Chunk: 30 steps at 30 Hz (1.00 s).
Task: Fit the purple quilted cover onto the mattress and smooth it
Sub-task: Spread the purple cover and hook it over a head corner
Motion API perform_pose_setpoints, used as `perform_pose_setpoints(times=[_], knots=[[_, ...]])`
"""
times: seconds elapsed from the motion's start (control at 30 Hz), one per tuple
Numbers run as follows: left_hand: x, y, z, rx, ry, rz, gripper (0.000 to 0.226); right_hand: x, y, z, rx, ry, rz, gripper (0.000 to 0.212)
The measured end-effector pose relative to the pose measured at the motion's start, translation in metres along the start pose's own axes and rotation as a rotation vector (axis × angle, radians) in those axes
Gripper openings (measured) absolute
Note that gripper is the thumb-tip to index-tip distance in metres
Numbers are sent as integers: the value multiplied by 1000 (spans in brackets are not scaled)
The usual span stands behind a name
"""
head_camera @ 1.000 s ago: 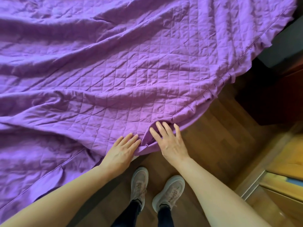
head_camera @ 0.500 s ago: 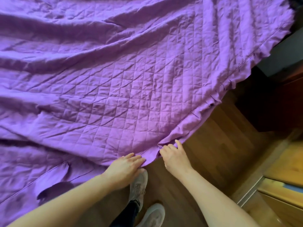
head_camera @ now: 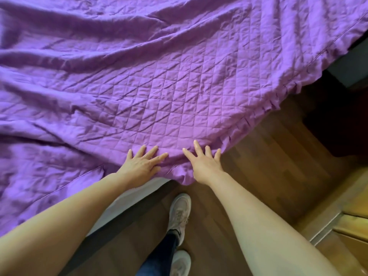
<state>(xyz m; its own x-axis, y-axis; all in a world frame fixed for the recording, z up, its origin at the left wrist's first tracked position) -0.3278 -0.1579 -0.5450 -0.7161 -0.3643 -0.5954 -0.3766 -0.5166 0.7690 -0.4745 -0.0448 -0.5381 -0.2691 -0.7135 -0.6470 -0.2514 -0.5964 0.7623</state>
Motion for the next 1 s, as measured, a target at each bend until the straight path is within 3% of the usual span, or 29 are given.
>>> perform_pose_setpoints(times=[0.17,0.37,0.7,0.83,1.0], knots=[[-84,9,-21,-144,-9,328,48,-45,7,-32,-67,21,138,78],[-169,-18,-95,-110,215,300,50,-78,-3,-94,-112,119,200,70],[-209,-39,-188,-10,457,127,66,-68,-9,-231,-111,272,314,65],[-222,-59,-226,175,378,188,61,-48,-5,-297,-92,250,336,70],[-217,-66,-245,244,160,338,35,-25,8,-347,-143,131,401,71]])
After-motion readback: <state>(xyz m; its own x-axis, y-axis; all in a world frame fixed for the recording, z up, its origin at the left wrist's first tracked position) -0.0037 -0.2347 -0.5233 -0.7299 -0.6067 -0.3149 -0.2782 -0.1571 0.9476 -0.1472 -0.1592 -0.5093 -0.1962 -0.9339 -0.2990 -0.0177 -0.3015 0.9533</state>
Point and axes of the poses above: each hand's wrist, its own x-axis towards the middle knuckle, its own y-axis out of the back of the hand, z = x × y, the point moved 6 cm from there along x, towards the middle knuckle, and after that the axes turned 9 degrees about -x, right-handed, at the moved point
